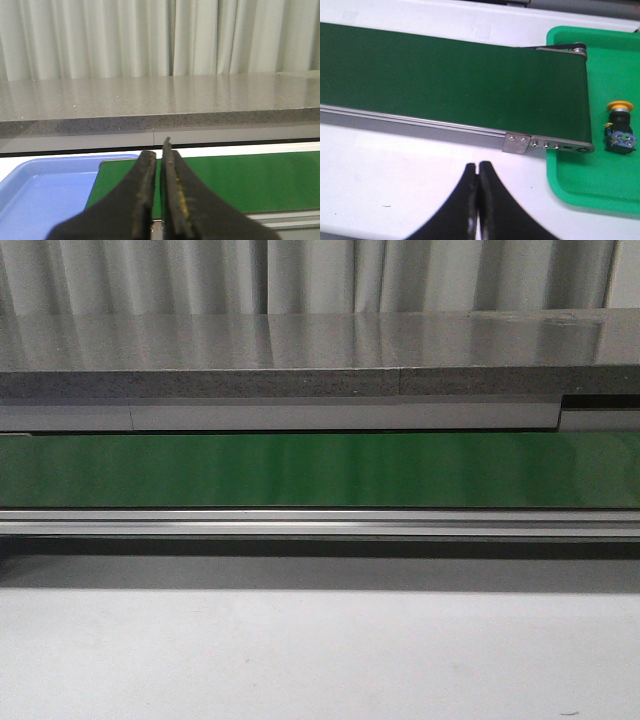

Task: Move button from right to left
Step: 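Lower the open right gripper around the yellow push button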

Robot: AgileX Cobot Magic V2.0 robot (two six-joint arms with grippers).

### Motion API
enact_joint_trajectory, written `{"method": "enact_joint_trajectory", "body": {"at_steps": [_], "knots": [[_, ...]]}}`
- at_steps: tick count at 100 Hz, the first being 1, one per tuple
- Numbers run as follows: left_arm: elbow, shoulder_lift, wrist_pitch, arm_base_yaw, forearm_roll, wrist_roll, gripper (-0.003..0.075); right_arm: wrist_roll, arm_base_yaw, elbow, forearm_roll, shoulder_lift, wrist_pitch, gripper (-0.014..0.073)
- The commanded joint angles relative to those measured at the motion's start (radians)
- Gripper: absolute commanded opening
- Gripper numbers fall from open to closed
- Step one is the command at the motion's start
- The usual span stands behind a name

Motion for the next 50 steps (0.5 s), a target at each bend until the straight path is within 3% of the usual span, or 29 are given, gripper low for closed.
{"method": "enact_joint_trajectory", "body": {"at_steps": [1, 39, 50], "knots": [[0.04, -0.037, -0.075, -0.004, -0.007, -0.01, 0.0005, 0.002, -0.007, -0.068, 0.018, 0.084, -0.035, -0.0068], [0.04, -0.037, -0.075, -0.004, -0.007, -0.01, 0.0005, 0.002, -0.007, -0.07, 0.066, 0.25, -0.1, -0.006], [0.04, -0.037, -0.075, -0.004, -0.007, -0.01, 0.0005, 0.002, -0.007, -0.07, 0.072, 0.259, -0.101, 0.0044]]}}
